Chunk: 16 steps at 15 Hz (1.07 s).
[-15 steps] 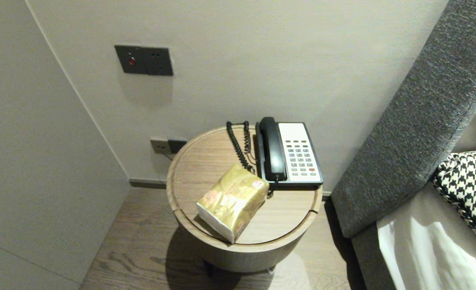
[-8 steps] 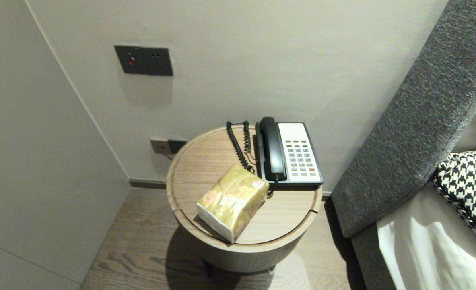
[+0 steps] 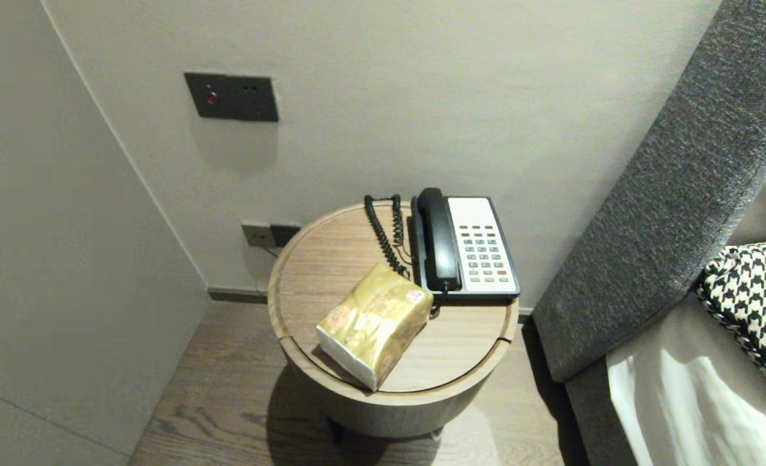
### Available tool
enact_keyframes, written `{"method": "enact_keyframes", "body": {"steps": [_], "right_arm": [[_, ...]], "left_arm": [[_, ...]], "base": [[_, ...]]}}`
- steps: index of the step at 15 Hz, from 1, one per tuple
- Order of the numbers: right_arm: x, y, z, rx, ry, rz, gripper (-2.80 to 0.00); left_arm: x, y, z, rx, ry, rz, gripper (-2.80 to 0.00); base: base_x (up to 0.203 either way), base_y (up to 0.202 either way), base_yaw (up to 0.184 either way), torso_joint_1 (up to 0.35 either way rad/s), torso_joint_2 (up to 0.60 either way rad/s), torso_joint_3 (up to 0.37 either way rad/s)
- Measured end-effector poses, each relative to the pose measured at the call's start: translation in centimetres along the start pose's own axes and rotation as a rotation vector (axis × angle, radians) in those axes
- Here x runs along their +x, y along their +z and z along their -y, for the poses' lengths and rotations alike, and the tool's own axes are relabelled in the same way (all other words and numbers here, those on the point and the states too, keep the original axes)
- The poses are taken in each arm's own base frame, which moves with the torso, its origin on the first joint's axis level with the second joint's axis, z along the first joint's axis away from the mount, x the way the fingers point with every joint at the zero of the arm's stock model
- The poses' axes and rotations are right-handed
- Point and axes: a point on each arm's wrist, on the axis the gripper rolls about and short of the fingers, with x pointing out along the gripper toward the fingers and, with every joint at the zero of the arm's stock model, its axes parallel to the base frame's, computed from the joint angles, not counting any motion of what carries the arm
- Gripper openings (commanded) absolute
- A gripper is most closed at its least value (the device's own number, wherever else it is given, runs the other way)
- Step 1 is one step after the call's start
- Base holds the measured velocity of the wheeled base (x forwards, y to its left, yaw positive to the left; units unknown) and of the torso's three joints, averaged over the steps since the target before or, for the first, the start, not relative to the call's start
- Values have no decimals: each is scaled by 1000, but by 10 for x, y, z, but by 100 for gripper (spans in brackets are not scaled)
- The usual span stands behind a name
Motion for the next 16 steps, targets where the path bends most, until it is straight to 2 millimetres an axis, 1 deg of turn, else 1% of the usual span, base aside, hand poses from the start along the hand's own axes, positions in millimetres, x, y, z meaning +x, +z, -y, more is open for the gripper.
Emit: {"method": "enact_keyframes", "body": {"steps": [4, 11, 16], "right_arm": [[0, 0, 0, 0, 0, 0, -280], [0, 0, 0, 0, 0, 0, -280], [0, 0, 0, 0, 0, 0, -280]], "left_arm": [[-3, -2, 0, 12, -88, 43, -280], [-16, -9, -1, -17, -73, 186, -280], [-20, -12, -2, -24, -66, 234, -280]], "base": [[0, 0, 0, 0, 0, 0], [0, 0, 0, 0, 0, 0], [0, 0, 0, 0, 0, 0]]}}
